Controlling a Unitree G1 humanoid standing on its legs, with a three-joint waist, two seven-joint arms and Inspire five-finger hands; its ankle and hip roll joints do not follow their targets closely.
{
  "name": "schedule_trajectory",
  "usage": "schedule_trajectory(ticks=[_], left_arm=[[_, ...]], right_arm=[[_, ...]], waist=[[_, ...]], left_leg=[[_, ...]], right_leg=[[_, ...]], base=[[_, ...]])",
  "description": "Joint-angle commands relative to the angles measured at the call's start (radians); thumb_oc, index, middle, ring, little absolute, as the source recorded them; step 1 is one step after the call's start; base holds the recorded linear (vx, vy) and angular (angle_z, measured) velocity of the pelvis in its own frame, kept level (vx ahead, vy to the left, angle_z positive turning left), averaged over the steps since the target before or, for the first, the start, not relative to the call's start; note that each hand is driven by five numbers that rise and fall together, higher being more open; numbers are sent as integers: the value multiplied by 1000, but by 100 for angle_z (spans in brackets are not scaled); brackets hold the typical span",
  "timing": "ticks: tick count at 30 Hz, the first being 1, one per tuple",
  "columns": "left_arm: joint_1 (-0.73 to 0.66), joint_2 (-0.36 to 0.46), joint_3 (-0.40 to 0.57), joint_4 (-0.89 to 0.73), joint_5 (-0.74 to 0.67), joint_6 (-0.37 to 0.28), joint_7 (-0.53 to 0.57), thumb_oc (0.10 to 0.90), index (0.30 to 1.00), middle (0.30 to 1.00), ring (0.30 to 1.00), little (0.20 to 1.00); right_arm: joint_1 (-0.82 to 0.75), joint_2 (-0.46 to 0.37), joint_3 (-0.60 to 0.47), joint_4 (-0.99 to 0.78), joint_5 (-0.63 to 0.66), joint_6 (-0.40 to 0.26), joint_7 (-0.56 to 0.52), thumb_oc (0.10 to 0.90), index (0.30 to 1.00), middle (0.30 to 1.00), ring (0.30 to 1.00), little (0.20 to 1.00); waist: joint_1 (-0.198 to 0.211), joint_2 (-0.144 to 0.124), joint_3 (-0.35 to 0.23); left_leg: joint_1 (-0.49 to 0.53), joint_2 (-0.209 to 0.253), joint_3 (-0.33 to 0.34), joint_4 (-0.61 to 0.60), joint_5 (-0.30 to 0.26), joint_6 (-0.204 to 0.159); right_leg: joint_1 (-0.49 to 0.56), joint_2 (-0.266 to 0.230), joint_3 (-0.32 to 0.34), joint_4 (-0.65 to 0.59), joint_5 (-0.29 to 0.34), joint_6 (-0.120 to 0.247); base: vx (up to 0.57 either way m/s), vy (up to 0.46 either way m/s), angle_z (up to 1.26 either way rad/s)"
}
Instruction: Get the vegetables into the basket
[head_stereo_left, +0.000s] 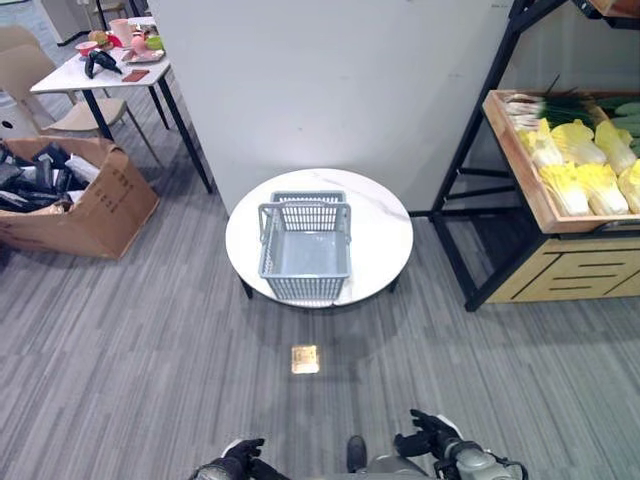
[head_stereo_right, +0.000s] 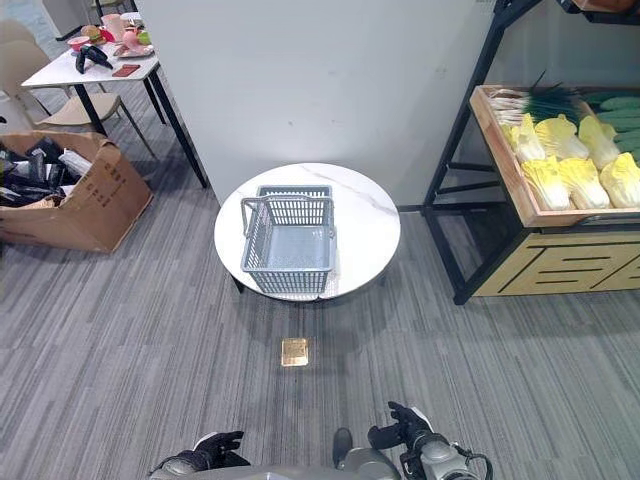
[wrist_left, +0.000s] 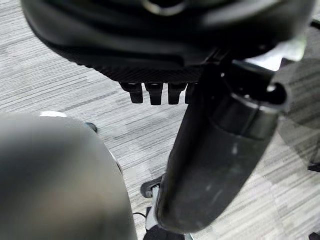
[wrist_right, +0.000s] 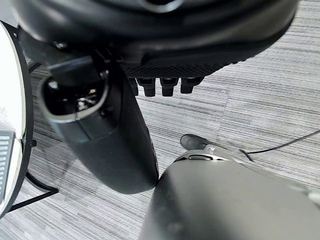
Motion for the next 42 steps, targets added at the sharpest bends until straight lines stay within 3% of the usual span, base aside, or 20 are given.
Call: schedule_trajectory(ticks=[1,2,5,7,9,10,14,18,23,27,31,35,37,39,42], left_arm=[[-10,3,-16,-9,0,-13,8,900,1000,1000,1000,1000],[-10,4,-18,-19,-16,-12,-2,900,1000,1000,1000,1000],[-8,3,-14,-23,-25,-11,-4,900,1000,1000,1000,1000],[-2,1,-11,-31,-40,-12,-11,900,1000,1000,1000,1000],[-1,1,-11,-28,-39,-13,-11,900,1000,1000,1000,1000],[7,-5,-14,-23,-28,-15,-11,900,1000,1000,1000,1000],[7,-6,-23,-13,-6,-17,4,900,1000,1000,1000,1000],[12,-1,-18,-13,-3,-19,13,900,1000,1000,1000,1000],[5,9,-13,-13,-3,-21,17,900,1000,1000,1000,1000],[-6,29,-7,-15,1,-22,26,900,1000,1000,1000,1000],[-7,41,-3,-16,4,-23,30,900,1000,1000,1000,1000],[-10,55,-3,-19,8,-20,31,900,1000,1000,1000,1000],[-15,60,-12,-26,11,-20,34,900,1000,1000,1000,1000],[-14,64,-16,-24,20,-20,36,900,1000,1000,1000,1000],[-13,61,-18,-13,23,-23,32,900,1000,1000,1000,1000]], right_arm=[[21,-16,59,80,-9,2,9,900,1000,1000,1000,1000],[21,-23,60,84,-11,4,10,900,1000,1000,1000,1000],[26,-27,58,96,-16,6,11,900,1000,1000,1000,1000],[34,-37,44,103,-15,11,11,900,1000,1000,1000,1000],[35,-38,42,103,-16,11,13,900,1000,1000,1000,1000],[39,-45,44,101,-32,11,8,900,1000,1000,1000,1000],[41,-45,52,100,-46,8,10,900,1000,1000,1000,1000],[40,-36,57,116,-60,9,13,900,1000,1000,1000,1000],[40,-23,54,125,-55,11,9,900,1000,1000,1000,1000],[13,2,78,90,-51,8,6,900,1000,1000,1000,1000],[-4,11,88,63,-44,4,5,900,1000,1000,1000,1000],[-24,17,98,31,-41,0,3,900,1000,1000,1000,1000],[-30,18,103,15,-40,-1,0,900,1000,1000,1000,1000],[-28,22,105,4,-37,-3,0,900,1000,1000,1000,1000],[-24,23,110,8,-40,-8,-3,900,1000,1000,1000,1000]], waist=[[-15,-23,20],[-4,-41,34],[7,-52,38],[21,-53,35],[27,-54,36],[46,-47,40],[57,-38,46],[72,-41,44],[80,-58,33],[88,-84,27],[94,-92,29],[95,-92,55],[87,-80,81],[79,-81,83],[56,-94,77]], left_leg=[[3,-66,44,68,143,26],[-42,-54,57,183,185,18],[-70,-48,78,231,199,26],[-133,-22,134,146,180,48],[-140,-22,141,110,162,53],[-213,-37,131,-72,150,61],[-239,-30,91,-203,206,53],[-225,-36,101,-202,190,59],[-217,-56,116,-180,140,81],[-221,-90,160,-157,80,121],[-202,-109,177,-172,59,140],[-158,-129,192,-195,41,169],[-132,-127,193,-206,36,177],[-107,-136,198,-226,33,171],[-83,-160,188,-246,21,161]], right_leg=[[8,-25,49,22,11,64],[41,-31,49,16,-1,46],[76,-33,51,7,-17,37],[117,-47,53,0,-34,49],[130,-51,59,-2,-42,57],[166,-61,71,-9,-64,80],[205,-61,105,-15,-96,85],[242,-59,136,-32,-118,86],[253,-94,159,-44,-118,109],[196,-138,209,-2,-99,150],[155,-145,227,42,-82,169],[50,-155,228,258,12,217],[-14,-160,208,353,41,219],[-48,-173,170,310,31,205],[-73,-163,157,134,59,195]], base=[[219,-220,13],[227,-222,5],[159,-110,-14],[254,6,-8],[243,70,24],[223,104,13],[223,93,-38],[174,101,-60],[90,126,-6],[66,222,-24],[37,156,-21],[18,137,-20],[3,125,-10],[89,69,-4],[123,-2,22]])
